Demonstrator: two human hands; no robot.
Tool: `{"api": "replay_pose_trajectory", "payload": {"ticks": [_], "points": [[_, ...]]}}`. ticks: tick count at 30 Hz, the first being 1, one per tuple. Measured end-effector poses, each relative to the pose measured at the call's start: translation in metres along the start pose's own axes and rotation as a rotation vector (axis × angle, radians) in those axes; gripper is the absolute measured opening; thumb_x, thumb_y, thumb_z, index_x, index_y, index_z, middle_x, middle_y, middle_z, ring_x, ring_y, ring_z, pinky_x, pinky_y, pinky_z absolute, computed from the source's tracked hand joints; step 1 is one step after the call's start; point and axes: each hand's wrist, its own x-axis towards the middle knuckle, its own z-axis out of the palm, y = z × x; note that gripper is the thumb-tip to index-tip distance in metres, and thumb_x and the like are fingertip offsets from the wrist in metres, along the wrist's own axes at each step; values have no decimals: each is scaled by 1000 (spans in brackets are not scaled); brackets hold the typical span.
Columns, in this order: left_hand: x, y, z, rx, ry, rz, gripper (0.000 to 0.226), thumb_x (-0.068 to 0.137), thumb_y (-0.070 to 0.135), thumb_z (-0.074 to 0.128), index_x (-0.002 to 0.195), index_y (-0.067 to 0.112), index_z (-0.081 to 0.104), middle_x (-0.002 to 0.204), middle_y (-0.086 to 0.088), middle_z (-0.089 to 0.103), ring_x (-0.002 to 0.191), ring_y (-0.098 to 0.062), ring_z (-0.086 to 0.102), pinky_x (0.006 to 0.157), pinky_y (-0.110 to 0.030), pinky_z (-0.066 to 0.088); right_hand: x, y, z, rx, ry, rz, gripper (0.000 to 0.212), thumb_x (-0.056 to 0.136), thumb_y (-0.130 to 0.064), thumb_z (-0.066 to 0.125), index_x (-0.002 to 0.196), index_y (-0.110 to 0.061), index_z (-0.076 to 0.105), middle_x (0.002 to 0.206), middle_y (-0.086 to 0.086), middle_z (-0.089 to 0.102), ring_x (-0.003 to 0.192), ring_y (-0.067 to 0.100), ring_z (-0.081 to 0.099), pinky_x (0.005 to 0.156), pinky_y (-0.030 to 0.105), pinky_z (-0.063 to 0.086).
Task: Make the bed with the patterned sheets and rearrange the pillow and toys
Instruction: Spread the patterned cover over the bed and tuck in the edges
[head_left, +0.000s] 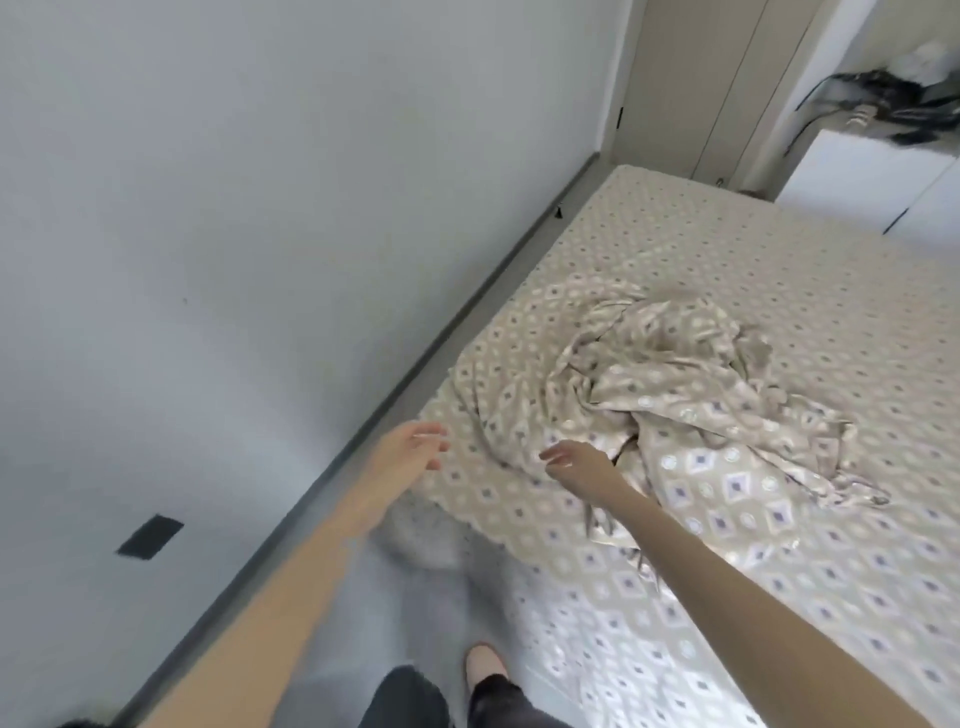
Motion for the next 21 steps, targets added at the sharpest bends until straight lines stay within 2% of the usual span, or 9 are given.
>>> {"api": "replay_pose_trajectory", "payload": {"ticks": [5,9,12,14,16,19,21], "points": [[86,10,-12,21,-111,-43,21,95,19,47,110,29,59,102,12,65,87,-9,64,74,-23,47,58,4,3,18,-8,144,30,91,-15,52,120,-19,62,127,3,59,112,18,57,80,22,42],[158,18,-21,66,-200,-95,19,95,19,49,110,27,58,105,6,61,92,-12,61,87,-31,49,102,1,12,62,20,234,29,92,-19,52,119,-23,62,132,2,56,116,17,55,82,22,41],[215,24,-31,124,-294,-131,17,93,18,50,105,27,57,102,5,59,92,-13,60,79,-27,50,135,-13,25,128,55,287,30,91,-17,51,118,-21,63,134,2,54,116,19,56,83,22,42],[250,29,-37,161,-354,-162,20,93,17,51,111,23,57,103,2,60,90,-14,60,76,-25,49,155,-25,35,178,74,340,31,91,-16,50,119,-19,62,134,1,54,115,21,57,82,23,41],[288,33,-46,214,-411,-180,24,93,17,53,117,19,58,105,0,61,91,-15,61,81,-29,49,177,-39,47,230,95,392,30,91,-14,50,119,-17,63,136,2,52,118,20,53,84,22,39],[334,36,-56,271,-484,-200,29,95,17,52,124,15,55,105,2,62,92,-15,62,72,-23,48,202,-56,61,287,117,459,30,93,-14,49,119,-16,62,139,2,49,121,19,49,84,22,36],[359,33,-59,307,-516,-236,31,97,19,47,127,14,52,108,0,62,95,-18,61,79,-27,47,216,-64,70,331,133,508,30,93,-14,49,119,-16,63,140,2,48,122,19,49,84,23,39]]}}
